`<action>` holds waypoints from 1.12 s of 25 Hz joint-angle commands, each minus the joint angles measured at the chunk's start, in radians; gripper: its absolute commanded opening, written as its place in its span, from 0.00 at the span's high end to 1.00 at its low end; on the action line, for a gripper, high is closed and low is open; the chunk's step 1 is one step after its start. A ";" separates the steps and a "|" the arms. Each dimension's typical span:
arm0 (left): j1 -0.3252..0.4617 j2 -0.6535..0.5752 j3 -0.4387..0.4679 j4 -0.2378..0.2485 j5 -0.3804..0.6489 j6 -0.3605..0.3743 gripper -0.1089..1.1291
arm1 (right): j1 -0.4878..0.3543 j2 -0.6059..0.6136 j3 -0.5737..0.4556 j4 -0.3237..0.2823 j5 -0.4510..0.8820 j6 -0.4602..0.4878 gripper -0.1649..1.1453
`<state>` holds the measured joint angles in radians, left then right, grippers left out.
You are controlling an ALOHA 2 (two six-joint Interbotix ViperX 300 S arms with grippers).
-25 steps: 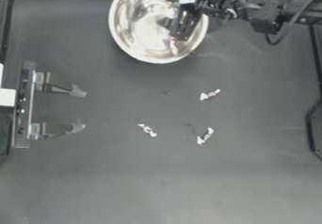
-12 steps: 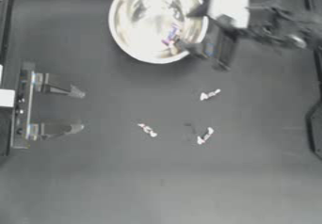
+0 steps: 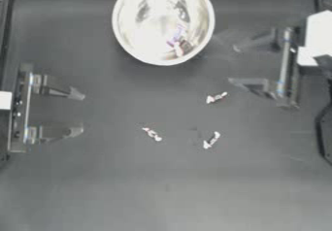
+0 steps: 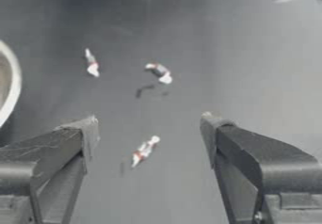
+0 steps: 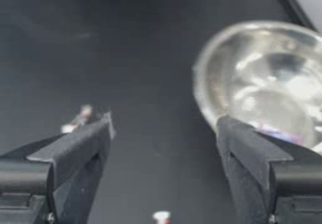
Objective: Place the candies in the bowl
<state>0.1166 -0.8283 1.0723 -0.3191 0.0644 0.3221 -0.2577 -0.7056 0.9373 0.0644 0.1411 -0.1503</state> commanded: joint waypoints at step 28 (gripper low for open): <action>0.095 0.588 -0.436 0.153 0.379 0.058 0.13 | 0.080 -0.301 0.172 0.146 -0.003 0.002 0.15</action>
<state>0.2148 -0.2516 0.6765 -0.1687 0.4449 0.3697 -0.1795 -1.0017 1.1152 0.2056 0.1503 -0.1488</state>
